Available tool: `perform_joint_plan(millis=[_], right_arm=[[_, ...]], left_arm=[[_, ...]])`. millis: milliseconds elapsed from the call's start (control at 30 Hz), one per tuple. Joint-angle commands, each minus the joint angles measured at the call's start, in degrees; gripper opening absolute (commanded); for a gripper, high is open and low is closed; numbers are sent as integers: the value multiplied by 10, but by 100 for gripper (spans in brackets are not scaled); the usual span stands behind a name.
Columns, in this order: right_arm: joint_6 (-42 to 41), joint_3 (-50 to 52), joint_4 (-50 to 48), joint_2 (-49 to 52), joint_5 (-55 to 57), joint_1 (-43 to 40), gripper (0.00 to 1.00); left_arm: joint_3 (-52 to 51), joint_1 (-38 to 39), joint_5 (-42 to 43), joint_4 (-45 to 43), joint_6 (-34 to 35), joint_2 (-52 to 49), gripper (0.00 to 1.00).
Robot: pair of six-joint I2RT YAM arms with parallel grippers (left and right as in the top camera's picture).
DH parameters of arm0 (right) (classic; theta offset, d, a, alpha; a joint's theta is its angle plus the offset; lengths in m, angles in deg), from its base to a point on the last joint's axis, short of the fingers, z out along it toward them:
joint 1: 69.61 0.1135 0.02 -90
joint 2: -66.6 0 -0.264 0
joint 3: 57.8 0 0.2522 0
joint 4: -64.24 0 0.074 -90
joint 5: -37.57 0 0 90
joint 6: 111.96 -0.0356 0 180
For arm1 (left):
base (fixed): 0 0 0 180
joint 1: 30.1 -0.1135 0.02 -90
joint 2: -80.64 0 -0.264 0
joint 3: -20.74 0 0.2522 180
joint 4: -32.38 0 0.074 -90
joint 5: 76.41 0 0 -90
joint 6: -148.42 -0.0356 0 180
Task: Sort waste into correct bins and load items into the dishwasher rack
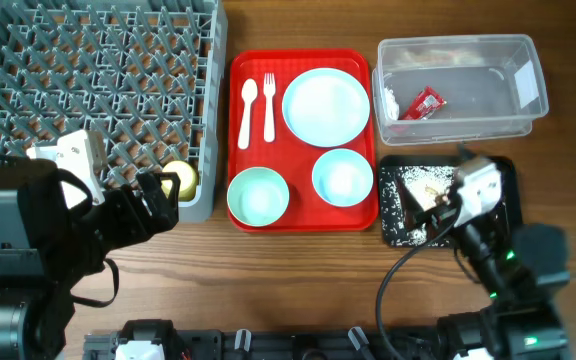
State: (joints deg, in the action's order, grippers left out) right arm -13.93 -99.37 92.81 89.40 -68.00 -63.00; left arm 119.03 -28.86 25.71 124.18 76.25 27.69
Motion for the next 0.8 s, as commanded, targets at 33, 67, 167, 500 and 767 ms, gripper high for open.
perform_joint_plan(millis=[33,67,167,500,767], right_arm=[[-27,129,-45,-102,-8,-25,100],[-27,147,-52,-118,-14,-29,100],[-54,199,-74,-166,-23,-41,100],[-65,275,-165,-227,-20,-53,100],[-66,275,-164,-226,-20,-53,100]], left_arm=[[7,3,7,-2,-11,0,100],[7,3,7,-2,-11,0,100],[7,2,7,-2,-11,0,100],[7,3,7,-2,-11,0,100],[7,2,7,-2,-11,0,100]])
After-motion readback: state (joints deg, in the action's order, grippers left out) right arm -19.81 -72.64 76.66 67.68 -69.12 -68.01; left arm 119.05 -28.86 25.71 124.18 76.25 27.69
